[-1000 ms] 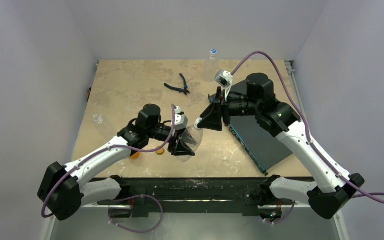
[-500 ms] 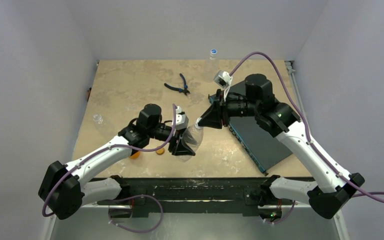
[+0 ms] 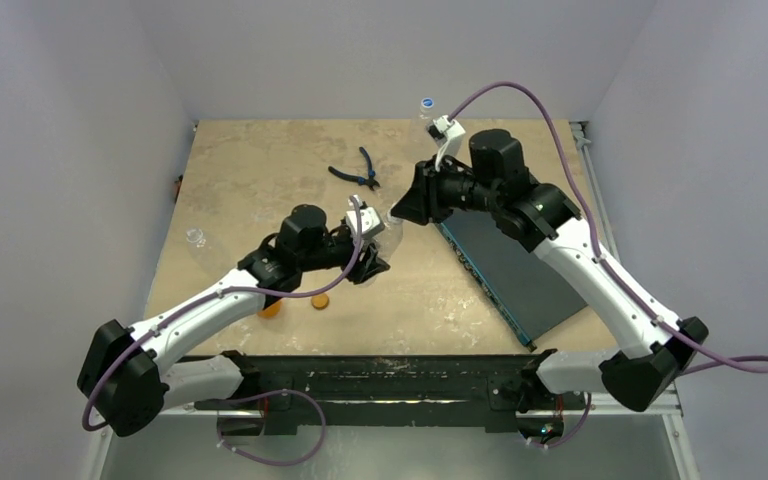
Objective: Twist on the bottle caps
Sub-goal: Screw the bottle cap onto the plastic bottle.
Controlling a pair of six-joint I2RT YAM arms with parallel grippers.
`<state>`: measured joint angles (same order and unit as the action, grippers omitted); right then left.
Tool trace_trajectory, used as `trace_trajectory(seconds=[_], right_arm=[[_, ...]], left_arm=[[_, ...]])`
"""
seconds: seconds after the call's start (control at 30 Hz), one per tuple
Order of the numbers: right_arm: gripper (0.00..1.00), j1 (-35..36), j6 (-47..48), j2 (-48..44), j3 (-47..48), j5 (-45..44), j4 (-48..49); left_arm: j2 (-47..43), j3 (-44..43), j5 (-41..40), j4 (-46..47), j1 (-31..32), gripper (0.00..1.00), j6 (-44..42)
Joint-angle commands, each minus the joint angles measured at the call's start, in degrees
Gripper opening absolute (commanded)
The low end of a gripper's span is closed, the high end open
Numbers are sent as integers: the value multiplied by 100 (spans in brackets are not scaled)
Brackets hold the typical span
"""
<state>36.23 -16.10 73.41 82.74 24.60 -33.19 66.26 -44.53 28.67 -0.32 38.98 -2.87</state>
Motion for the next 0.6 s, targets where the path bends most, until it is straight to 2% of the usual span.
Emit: trace_trajectory(seconds=[0.0, 0.13, 0.23, 0.33, 0.37, 0.43, 0.5, 0.57], right_arm=[[9, 196, -894, 485, 184, -1374, -827], [8, 283, -1417, 852, 211, -2177, -815], [8, 297, -1804, 830, 8, -2512, -400], [18, 297, -1920, 727, -27, -2534, -105], [24, 289, -1927, 639, -15, -2493, -17], [61, 257, -1948, 391, 1, -2469, 149], [81, 177, -1780, 69, 148, -2469, 243], [97, 45, -1553, -180, 308, -2469, 309]], left_arm=[[-129, -439, -2120, 1194, 185, 0, -291], [35, -511, -2829, 1529, 579, 0, -689], [242, -590, -3246, 1541, 765, 0, -791], [279, -544, -3092, 1462, 769, 0, -755], [264, -523, -2867, 1361, 740, 0, -785], [242, -475, -1972, 1097, 545, 0, -766], [285, -474, -963, 759, 191, 0, -649], [316, -476, -253, 482, -6, 0, -645]])
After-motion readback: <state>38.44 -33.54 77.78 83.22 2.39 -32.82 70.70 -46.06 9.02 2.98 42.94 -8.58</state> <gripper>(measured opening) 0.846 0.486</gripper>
